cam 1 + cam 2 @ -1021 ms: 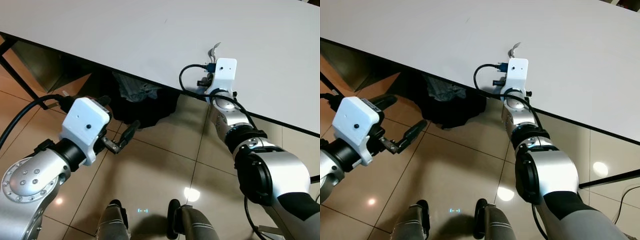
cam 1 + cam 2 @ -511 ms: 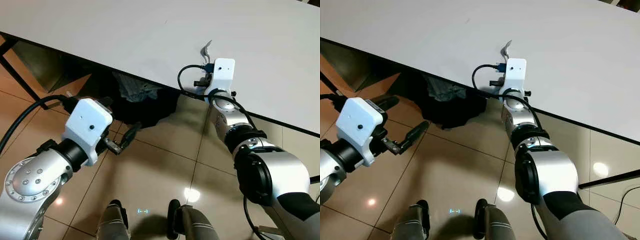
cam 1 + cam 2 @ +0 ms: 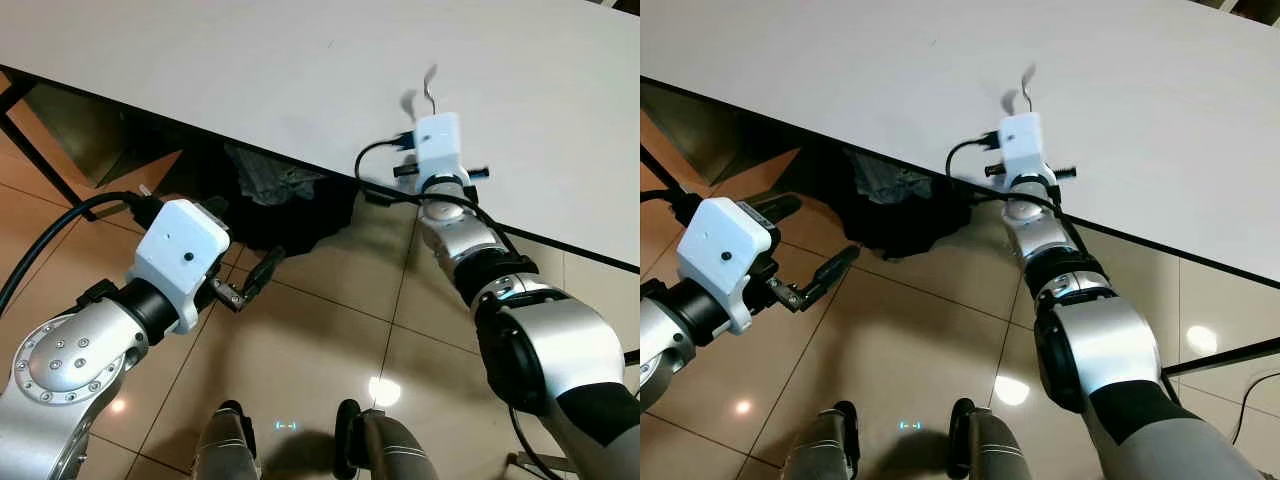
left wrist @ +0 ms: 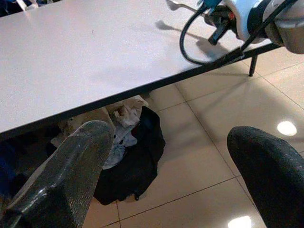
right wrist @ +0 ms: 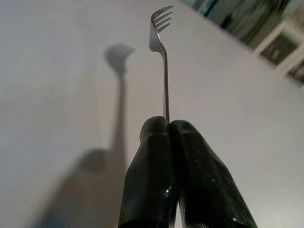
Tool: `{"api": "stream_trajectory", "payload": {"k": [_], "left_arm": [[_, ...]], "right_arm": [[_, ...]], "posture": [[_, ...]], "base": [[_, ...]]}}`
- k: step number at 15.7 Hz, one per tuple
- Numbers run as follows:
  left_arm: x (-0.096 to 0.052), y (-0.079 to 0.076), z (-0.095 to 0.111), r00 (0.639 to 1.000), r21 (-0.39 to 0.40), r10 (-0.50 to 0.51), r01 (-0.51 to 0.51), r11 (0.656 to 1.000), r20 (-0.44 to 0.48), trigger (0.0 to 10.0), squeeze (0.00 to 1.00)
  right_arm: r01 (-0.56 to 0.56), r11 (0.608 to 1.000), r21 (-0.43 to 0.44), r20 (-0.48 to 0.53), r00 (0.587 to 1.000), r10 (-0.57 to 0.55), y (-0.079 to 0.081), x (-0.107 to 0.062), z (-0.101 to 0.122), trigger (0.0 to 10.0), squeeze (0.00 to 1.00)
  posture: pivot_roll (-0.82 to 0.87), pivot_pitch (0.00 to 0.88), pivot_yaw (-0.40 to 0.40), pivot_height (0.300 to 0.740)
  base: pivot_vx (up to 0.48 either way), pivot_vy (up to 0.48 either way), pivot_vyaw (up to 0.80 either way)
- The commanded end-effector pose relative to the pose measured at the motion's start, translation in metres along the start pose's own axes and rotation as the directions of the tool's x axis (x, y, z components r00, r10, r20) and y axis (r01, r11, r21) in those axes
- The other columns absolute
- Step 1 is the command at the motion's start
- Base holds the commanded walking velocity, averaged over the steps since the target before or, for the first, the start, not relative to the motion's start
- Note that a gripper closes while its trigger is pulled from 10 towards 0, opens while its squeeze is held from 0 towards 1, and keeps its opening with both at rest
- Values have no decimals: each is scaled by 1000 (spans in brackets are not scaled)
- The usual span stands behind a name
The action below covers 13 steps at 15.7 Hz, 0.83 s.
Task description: Setting the table
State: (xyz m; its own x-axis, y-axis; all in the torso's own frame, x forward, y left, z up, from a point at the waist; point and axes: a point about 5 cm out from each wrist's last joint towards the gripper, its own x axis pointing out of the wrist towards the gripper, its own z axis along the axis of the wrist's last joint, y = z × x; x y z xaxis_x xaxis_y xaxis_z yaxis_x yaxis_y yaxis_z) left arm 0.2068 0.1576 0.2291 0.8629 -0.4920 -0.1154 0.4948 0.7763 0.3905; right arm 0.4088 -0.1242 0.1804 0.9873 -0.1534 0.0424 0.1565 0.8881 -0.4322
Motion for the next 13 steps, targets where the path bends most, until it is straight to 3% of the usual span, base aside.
{"api": "stream_trajectory", "payload": {"k": [1,4,6,9,10,11,13], "left_arm": [[0,-4,-2,1000,-2,-18,18,1000,-17,10000,0],[-1,-4,-3,999,-5,-23,23,1000,-22,10000,0],[-2,-5,-4,999,-7,-33,33,999,-28,10000,0],[-2,-6,-4,999,-8,-37,37,999,-28,10000,0],[-2,-6,-4,999,-8,-39,38,999,-28,10000,0],[-2,-7,-4,999,-8,-42,41,999,-29,10000,0],[-2,-8,-5,998,-9,-50,49,999,-30,10000,0]], "right_arm": [[-6,991,-131,9,1000,7,5,-1,0,0,0],[-26,980,-199,-22,1000,22,12,-4,-5,0,0],[-17,991,-129,-141,990,-2,13,-8,-19,2431,0],[-32,992,-123,-188,982,9,12,-8,-25,3765,0],[-39,990,-134,-197,980,12,12,-8,-26,4863,0],[-46,987,-157,-209,978,12,10,-8,-28,10000,0],[-49,985,-165,-225,974,11,9,-8,-30,10000,0]], "posture": [[211,269,-100,740],[212,270,-102,740],[216,270,-105,740],[212,268,-108,740],[212,267,-109,740],[211,266,-109,740],[210,267,-109,740]], "base": [[0,0,0],[0,0,0],[0,0,0],[0,0,0],[0,0,0],[0,0,0],[0,0,0]]}}
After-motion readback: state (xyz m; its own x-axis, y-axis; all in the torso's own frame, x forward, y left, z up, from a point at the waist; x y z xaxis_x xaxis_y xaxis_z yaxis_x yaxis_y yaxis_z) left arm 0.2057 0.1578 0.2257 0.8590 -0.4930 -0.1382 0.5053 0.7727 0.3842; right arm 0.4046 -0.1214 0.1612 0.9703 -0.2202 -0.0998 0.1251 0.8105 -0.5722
